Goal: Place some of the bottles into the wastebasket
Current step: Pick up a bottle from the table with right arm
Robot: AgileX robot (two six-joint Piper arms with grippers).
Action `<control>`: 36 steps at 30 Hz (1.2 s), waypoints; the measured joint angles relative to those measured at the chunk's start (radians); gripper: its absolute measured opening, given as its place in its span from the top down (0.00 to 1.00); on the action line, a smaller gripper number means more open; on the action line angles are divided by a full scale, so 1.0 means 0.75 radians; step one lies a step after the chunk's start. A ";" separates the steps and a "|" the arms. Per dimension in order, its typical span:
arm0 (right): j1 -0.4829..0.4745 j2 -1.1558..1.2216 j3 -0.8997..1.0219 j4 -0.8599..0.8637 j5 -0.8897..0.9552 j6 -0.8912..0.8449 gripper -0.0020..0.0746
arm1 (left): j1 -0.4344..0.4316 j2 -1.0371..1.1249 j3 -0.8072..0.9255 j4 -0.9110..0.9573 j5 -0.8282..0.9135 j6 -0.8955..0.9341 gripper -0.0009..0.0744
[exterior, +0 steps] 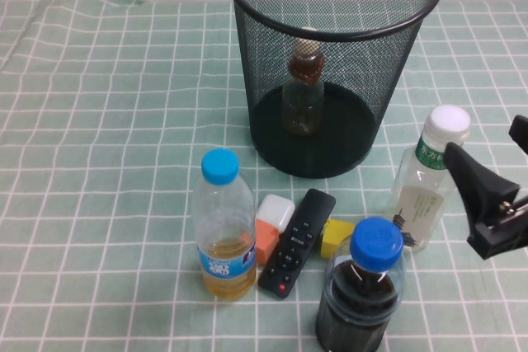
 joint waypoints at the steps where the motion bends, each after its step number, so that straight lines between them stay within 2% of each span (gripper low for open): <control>1: 0.006 0.022 0.000 0.000 -0.027 0.009 0.22 | 0.000 0.000 0.000 0.000 0.000 0.000 0.99; 3: 0.007 0.078 0.000 0.000 -0.086 0.018 0.16 | 0.000 0.000 0.000 0.000 0.000 0.000 0.99; 6: 0.007 0.199 0.002 0.003 -0.198 0.024 0.14 | 0.000 0.000 0.000 0.000 0.000 0.000 0.99; 13: 0.004 0.450 -0.108 0.046 -0.324 -0.008 0.13 | 0.000 0.000 0.000 0.000 0.000 0.000 0.99; 21: -0.075 0.684 -0.227 0.075 -0.347 -0.023 0.13 | 0.000 0.000 0.000 0.000 0.000 0.000 0.99; 24: -0.083 0.708 -0.254 0.075 -0.310 -0.023 0.22 | 0.000 0.000 0.000 0.000 0.000 0.000 0.99; 28: -0.086 0.706 -0.318 0.078 -0.164 -0.017 0.54 | 0.000 0.000 0.000 0.000 0.000 0.000 0.99; 36: -0.196 0.620 -0.573 -0.024 0.457 -0.020 0.54 | 0.000 0.000 0.000 0.000 0.000 0.000 0.99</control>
